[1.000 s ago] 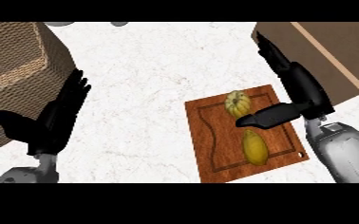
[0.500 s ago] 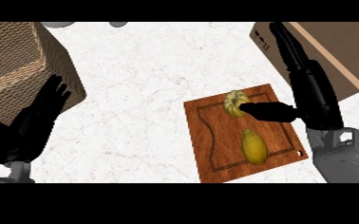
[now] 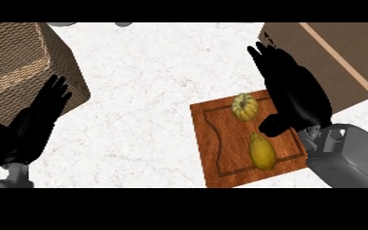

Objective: Pick the squash from the cutting board and place it in the cardboard box

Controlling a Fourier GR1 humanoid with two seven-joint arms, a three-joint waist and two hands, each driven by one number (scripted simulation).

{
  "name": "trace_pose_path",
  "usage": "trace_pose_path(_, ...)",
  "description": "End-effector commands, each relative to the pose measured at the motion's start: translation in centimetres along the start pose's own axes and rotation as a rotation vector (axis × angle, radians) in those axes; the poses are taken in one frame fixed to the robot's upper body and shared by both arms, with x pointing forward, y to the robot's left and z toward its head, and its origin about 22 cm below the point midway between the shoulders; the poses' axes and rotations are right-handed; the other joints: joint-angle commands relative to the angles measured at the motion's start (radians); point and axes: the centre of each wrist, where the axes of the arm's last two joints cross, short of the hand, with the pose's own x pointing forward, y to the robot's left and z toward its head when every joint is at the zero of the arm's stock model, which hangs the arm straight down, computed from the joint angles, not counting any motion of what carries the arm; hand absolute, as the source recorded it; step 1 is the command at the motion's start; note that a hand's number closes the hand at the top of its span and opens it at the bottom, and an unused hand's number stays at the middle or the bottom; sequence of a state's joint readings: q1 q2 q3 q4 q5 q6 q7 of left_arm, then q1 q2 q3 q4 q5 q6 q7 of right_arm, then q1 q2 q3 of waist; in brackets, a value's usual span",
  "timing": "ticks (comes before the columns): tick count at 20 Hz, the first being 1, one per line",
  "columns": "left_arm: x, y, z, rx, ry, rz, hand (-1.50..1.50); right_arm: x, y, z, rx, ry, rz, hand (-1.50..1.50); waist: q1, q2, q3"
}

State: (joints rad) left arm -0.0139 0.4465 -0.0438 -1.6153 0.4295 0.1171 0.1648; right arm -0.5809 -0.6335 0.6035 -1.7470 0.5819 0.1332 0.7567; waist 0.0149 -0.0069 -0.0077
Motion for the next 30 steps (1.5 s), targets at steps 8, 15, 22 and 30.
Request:
trace_pose_path(8,0.8,-1.0,-1.2,-0.030,0.004,0.000,0.00,9.2,1.9,-4.0,0.337,0.280,0.285,-1.50,0.008,0.010,0.005)
trace_pose_path(15,1.0,-0.1,-0.8,0.007,-0.001,0.012,0.00,9.9,2.9,-5.3,0.429,0.373,0.250,-1.50,-0.011,0.004,0.006)
trace_pose_path(22,0.8,0.3,-0.5,0.016,0.003,0.016,0.00,9.0,2.4,-6.9,0.482,0.425,0.289,-1.50,-0.019,0.002,0.006)
trace_pose_path(30,-0.3,1.3,0.1,0.017,0.001,0.001,0.00,9.1,2.9,-6.7,0.495,0.419,0.274,-1.50,-0.014,0.003,0.007)
